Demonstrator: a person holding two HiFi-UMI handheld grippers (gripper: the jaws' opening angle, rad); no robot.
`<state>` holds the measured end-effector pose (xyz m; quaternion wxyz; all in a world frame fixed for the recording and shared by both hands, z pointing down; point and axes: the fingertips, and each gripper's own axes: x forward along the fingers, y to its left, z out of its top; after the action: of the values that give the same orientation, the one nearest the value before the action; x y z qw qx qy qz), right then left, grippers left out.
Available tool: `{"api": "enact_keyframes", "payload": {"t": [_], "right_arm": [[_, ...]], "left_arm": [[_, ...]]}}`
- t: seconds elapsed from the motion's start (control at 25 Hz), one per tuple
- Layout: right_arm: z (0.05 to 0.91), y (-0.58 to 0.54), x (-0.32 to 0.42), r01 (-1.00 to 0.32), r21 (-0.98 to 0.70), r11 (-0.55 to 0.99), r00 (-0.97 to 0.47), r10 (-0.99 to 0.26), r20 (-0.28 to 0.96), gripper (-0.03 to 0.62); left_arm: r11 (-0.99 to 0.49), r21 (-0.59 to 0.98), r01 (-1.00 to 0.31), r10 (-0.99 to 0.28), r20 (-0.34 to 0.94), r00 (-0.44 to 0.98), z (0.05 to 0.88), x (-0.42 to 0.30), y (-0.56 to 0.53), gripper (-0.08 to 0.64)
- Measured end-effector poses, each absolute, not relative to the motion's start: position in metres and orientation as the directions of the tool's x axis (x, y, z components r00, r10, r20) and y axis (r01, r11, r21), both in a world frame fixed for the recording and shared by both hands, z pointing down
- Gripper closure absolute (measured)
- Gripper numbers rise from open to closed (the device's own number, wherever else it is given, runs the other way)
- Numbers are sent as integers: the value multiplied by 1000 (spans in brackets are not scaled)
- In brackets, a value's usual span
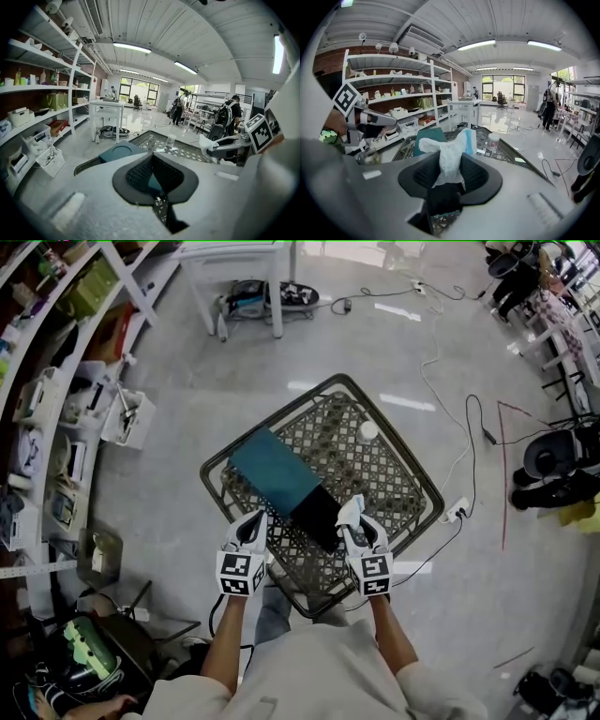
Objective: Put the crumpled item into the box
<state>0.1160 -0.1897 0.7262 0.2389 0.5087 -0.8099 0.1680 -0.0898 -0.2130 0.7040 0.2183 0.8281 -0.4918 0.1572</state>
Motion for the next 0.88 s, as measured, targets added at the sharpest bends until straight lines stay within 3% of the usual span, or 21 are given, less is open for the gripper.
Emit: {"api": "enact_keyframes", "payload": {"t": [0.52, 0.88], "right_arm": [[787, -167, 87, -614, 236, 753, -393, -552, 735, 462], [814, -161, 76, -410, 305, 860, -372, -463, 805, 460]], "left_arm": [[-410, 212, -887, -743, 485, 460, 710, -98, -214, 554], [-413, 216, -885, -736, 493, 464, 713, -98, -212, 554]]}}
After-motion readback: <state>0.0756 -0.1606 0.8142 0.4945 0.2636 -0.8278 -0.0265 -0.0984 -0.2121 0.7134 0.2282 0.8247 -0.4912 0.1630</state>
